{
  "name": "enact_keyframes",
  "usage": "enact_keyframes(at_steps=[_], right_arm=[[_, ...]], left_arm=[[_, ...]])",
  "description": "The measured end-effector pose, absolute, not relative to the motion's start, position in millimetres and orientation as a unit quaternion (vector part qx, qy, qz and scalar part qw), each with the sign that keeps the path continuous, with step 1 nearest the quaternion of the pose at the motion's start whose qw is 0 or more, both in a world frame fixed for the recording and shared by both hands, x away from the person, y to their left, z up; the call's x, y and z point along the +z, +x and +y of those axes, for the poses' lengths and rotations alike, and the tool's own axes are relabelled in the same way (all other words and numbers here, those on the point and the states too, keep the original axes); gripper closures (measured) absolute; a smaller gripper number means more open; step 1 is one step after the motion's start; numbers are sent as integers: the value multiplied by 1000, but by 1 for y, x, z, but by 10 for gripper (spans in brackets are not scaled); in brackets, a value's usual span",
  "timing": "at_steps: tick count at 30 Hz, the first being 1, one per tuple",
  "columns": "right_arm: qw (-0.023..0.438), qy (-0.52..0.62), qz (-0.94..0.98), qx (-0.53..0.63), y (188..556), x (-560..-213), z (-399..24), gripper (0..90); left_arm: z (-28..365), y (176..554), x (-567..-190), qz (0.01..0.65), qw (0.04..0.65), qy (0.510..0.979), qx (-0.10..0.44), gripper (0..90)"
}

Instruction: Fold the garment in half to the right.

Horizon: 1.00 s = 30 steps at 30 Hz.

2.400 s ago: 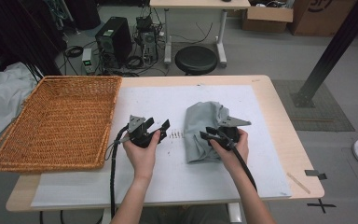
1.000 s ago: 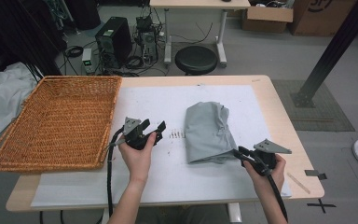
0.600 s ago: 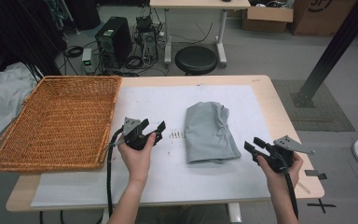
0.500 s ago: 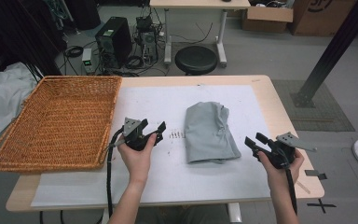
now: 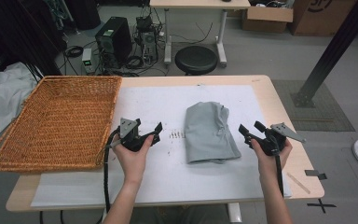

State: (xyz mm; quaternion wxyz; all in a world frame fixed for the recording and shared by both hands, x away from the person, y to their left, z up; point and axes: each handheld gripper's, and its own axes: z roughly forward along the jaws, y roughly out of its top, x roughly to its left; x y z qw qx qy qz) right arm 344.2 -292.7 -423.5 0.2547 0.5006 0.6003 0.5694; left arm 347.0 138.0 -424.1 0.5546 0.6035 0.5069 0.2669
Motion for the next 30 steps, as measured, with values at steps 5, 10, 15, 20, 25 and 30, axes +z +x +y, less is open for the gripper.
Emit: enact_keyframes(at_steps=[5,10,15,20,25,30], right_arm=[[260,515,586,569,355,-426,-293,238],[265,515,584,569,361,-429,-293,233],[263,521,577,571,363,-433,-295,243],[264,527,570,572,365,-437,-298,244],[262,526,575,568,364,-437,-297,246],[265,523,577,568,359,-434,-296,248]], left_arm=[[137,347,-427,497,544,617,278,87],[138,347,-431,491,527,627,296,80],[139,347,-440,500,514,625,308,75],[140,348,-444,500,510,627,310,70],[140,348,-444,499,517,621,313,70],[141,345,-444,498,518,622,312,69]])
